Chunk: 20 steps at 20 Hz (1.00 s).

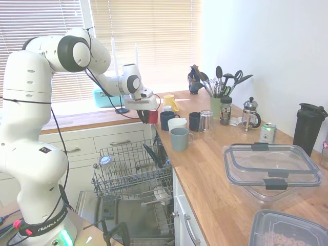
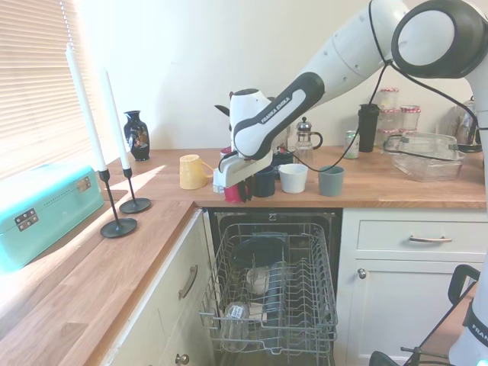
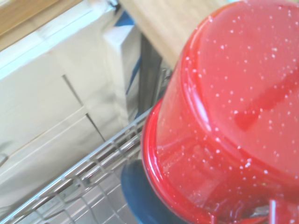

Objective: Move a mug from dishwasher to table

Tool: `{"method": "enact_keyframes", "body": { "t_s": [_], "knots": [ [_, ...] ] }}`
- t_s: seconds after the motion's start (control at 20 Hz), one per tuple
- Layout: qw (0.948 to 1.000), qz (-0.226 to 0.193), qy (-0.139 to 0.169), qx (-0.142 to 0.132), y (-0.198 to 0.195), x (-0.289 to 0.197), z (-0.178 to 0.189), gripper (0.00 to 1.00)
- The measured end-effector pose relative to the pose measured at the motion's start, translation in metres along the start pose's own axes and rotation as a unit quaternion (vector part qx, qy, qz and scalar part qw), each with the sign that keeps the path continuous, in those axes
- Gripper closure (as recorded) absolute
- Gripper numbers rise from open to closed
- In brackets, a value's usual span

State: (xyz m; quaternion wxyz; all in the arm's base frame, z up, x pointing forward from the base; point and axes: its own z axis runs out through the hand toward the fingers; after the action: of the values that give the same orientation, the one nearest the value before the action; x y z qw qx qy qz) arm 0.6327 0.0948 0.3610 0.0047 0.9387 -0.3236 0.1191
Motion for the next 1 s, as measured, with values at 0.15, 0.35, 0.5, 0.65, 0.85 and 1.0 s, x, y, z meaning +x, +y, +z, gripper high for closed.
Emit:
{"method": "enact_keyframes", "body": {
  "t_s": [0.15,0.35,0.5,0.65,0.85,1.0],
  "knots": [
    [1.0,0.005,-0.003,-0.007,0.003,0.011,0.006,1.0],
    [0.9999,0.012,-0.004,-0.011,0.005,0.025,0.017,1.0],
    [0.9998,0.014,-0.006,-0.014,0.001,0.034,0.019,1.0],
    [0.9996,0.014,-0.01,-0.02,-0.004,0.04,0.024,1.0],
    [0.9993,0.012,-0.017,-0.03,-0.011,0.043,0.039,1.0],
    [0.9991,0.014,-0.017,-0.036,-0.016,0.049,0.045,1.0]
  ]
}}
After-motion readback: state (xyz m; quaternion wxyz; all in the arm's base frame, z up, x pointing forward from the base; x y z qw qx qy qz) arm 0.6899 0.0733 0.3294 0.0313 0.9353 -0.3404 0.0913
